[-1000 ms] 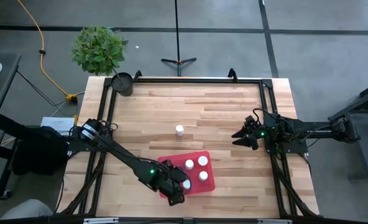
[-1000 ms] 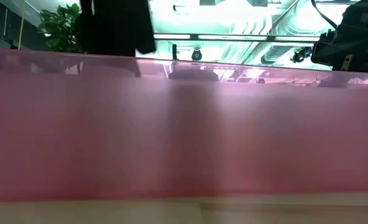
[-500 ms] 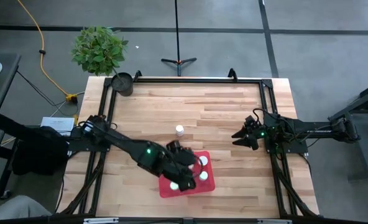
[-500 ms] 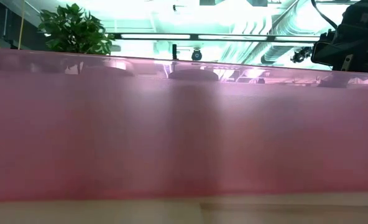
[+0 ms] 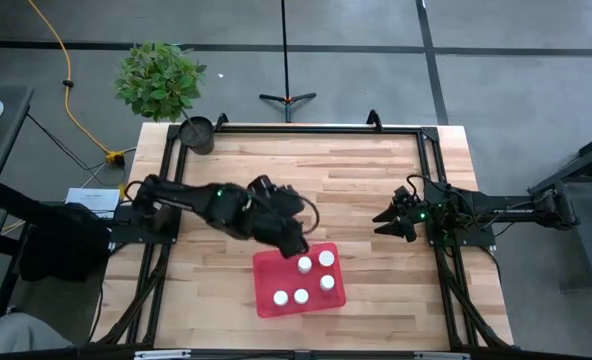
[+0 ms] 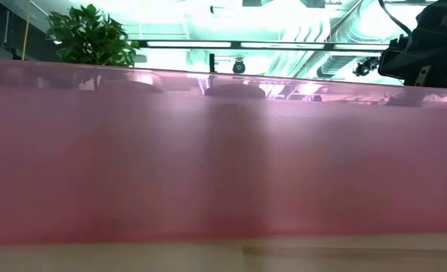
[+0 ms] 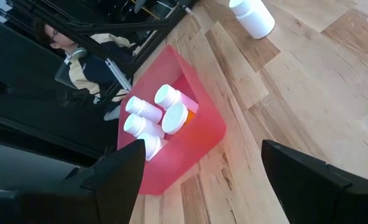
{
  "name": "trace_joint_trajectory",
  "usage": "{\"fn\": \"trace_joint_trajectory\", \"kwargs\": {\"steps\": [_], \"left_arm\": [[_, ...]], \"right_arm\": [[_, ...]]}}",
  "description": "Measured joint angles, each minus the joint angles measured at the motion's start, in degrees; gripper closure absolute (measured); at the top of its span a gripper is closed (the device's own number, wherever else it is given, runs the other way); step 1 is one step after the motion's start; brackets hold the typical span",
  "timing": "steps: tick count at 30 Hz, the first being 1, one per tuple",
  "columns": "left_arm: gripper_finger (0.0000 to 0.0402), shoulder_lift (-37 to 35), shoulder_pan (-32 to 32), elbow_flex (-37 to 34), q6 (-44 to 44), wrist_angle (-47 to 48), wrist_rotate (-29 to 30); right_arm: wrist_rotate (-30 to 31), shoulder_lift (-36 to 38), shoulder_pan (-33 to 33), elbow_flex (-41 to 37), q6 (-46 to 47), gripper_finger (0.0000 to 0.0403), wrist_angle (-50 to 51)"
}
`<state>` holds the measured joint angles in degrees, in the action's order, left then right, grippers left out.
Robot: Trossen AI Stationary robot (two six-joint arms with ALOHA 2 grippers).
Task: Pick and place pill bottles into a basket
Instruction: Put the white pill bottle into the red bin
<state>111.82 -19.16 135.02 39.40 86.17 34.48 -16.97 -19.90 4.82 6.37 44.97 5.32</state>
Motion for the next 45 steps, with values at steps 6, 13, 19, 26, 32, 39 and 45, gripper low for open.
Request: {"fn": "trace_joint_trajectory", "kwargs": {"steps": [6, 13, 19, 26, 32, 39, 45], "left_arm": [[0.0064, -1.1, 4.8, -0.5, 2.4, 2.0, -6.6], [0.0064, -0.1, 11.4, -1.1, 6.2, 3.9, -15.8], [0.0064, 0.9, 15.5, -2.6, 4.2, 3.4, -19.0], [0.0064, 0.9, 18.9, -9.8, 3.9, 3.9, -22.6], [0.0064, 1.0, 20.8, -16.8, 2.4, 3.7, -26.6], [0.0064, 1.0, 21.4, -21.5, -1.0, -1.2, -30.9], [0.0064, 1.0, 21.4, -22.3, -3.2, -8.3, -31.6]], "right_arm": [[0.0, 0.0, 0.0, 0.0, -0.2, 0.0091, 0.0], [-0.1, 0.0, 0.0, 0.0, -1.2, 0.0091, 0.0], [-0.1, 0.0, 0.0, 0.0, -1.5, 0.0091, 0.0], [-0.1, 0.0, 0.0, 0.0, -1.5, 0.0091, 0.0], [-0.4, 0.0, 0.0, 0.0, -2.1, 0.0091, 0.0], [-0.4, 0.0, 0.0, 0.0, -2.7, 0.0091, 0.0], [-0.3, 0.0, 0.0, 0.0, -3.0, 0.0091, 0.0]]}}
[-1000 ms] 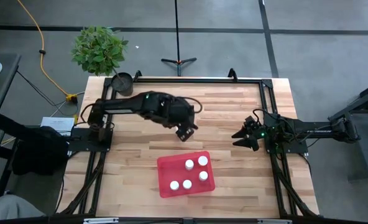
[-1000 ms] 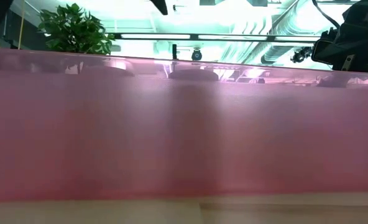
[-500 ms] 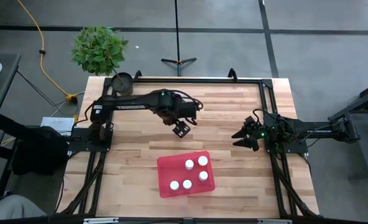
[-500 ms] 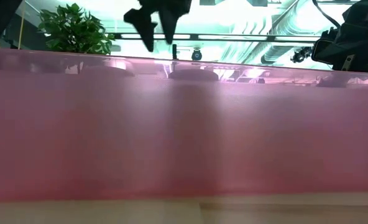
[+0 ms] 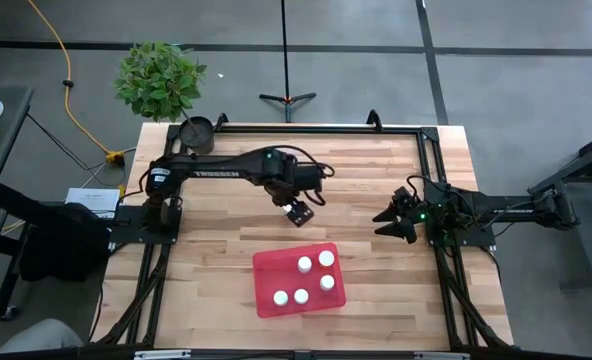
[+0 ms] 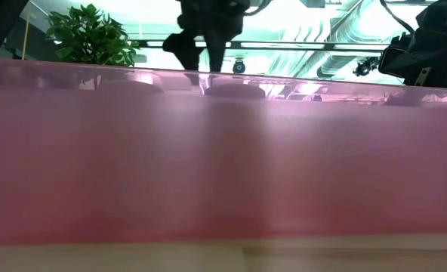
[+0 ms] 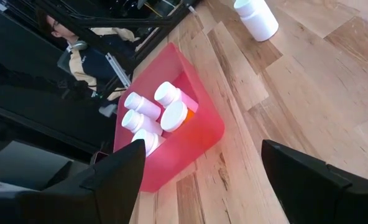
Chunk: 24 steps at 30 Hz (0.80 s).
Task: Pick and place pill bottles into a basket
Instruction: Put the white pill bottle into the red bin
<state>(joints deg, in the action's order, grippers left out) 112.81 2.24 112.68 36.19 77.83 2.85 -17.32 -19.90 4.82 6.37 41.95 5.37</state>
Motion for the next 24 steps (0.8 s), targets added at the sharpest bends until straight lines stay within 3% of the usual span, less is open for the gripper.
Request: {"fn": "trace_joint_trajectory", "kwargs": {"steps": [9, 16, 24], "left_arm": [[0.0059, 0.0, 0.0, 0.0, 1.0, -3.5, -0.9], [0.0007, 0.3, 0.0, 0.0, 1.4, -3.5, 1.0], [0.0030, 3.7, 0.0, -0.1, 1.4, -2.6, 0.8]], "right_arm": [[0.0, 0.0, 0.0, 0.0, 0.0, 0.0091, 0.0], [0.0, 0.0, 0.0, 0.0, -0.5, 0.0091, 0.0], [0.0, 0.0, 0.0, 0.0, -0.7, 0.0091, 0.4]]}}
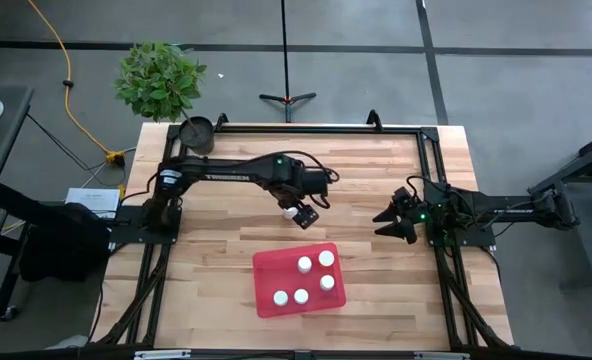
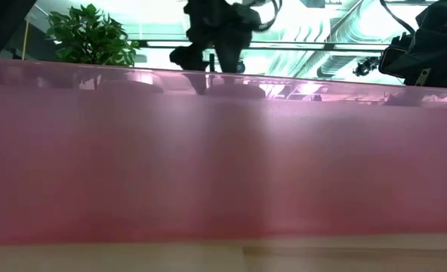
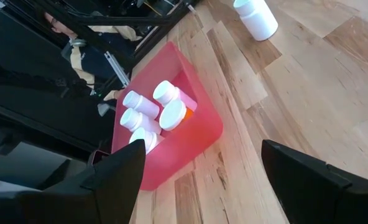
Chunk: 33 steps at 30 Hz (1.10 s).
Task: Pick and place pill bottles into a basket
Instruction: Put the white pill bottle into the red bin
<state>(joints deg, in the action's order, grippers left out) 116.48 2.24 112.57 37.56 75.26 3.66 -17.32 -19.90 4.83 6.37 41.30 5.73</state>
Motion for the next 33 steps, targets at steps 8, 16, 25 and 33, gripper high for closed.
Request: {"fn": "trace_joint_trajectory", "kwargs": {"steps": [8, 16, 25, 33], "left_arm": [[0.0005, 3.8, 0.4, 0.0, -1.7, 2.2, 0.6], [0.0007, 5.3, 1.2, 0.1, -2.6, 2.7, -0.1], [0.0002, 5.3, 2.9, 0.1, -3.1, 2.7, -0.1], [0.0002, 5.3, 3.9, 0.1, -3.5, 2.6, -1.9]], "right_arm": [[-0.2, 0.0, 0.0, 0.0, 0.1, 0.0091, 1.7], [-0.2, 0.0, 0.0, 0.0, 0.0, 0.0091, 2.2], [-0.2, 0.0, 0.0, 0.0, -0.2, 0.0091, 2.2], [-0.2, 0.0, 0.0, 0.0, -0.2, 0.0091, 2.2]]}}
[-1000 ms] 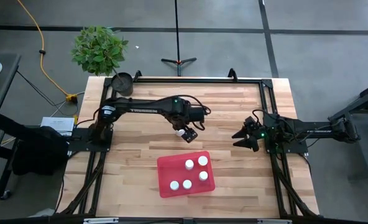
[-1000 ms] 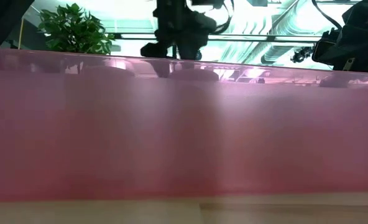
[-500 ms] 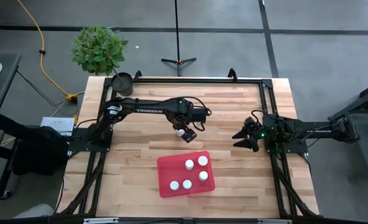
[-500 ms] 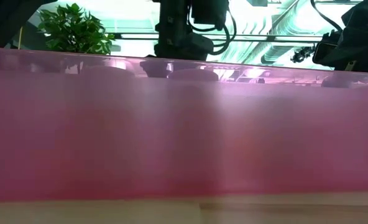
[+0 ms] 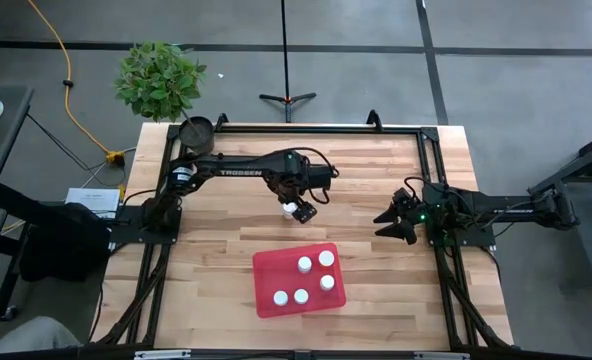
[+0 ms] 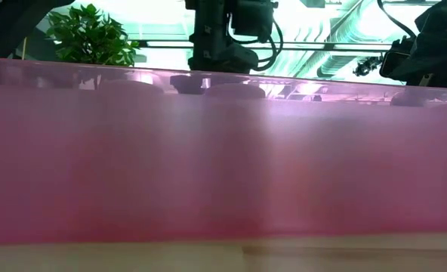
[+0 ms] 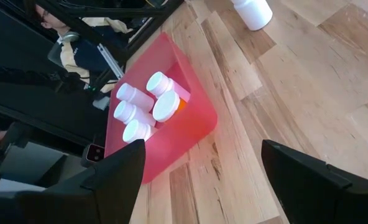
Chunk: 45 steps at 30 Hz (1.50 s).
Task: Pick and place pill bottles into a basket
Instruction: Put the white pill bottle into the red bin
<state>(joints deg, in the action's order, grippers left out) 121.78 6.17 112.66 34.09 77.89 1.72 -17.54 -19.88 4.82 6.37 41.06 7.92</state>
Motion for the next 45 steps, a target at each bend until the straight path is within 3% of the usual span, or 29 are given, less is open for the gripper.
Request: {"fn": "trace_joint_trajectory", "kwargs": {"steps": [13, 22, 31, 45], "left_arm": [[0.0003, 0.0, -0.1, 0.0, -0.9, 0.2, -0.2], [0.0002, 0.0, 0.2, -5.5, -1.3, -2.1, -1.9], [0.0002, 0.0, 0.2, -5.5, -3.3, -8.3, -2.3], [0.0004, 0.8, 1.1, -5.5, -3.8, -8.4, -0.2]], "right_arm": [[0.0, 0.0, 0.0, 0.0, 0.0, 0.0091, 0.0], [0.0, 0.0, 0.0, 0.0, 0.2, 0.0091, 0.0], [0.1, 0.0, 0.0, 0.0, 0.1, 0.0091, 0.0], [0.2, 0.0, 0.0, 0.0, 0.5, 0.0091, 0.0]]}}
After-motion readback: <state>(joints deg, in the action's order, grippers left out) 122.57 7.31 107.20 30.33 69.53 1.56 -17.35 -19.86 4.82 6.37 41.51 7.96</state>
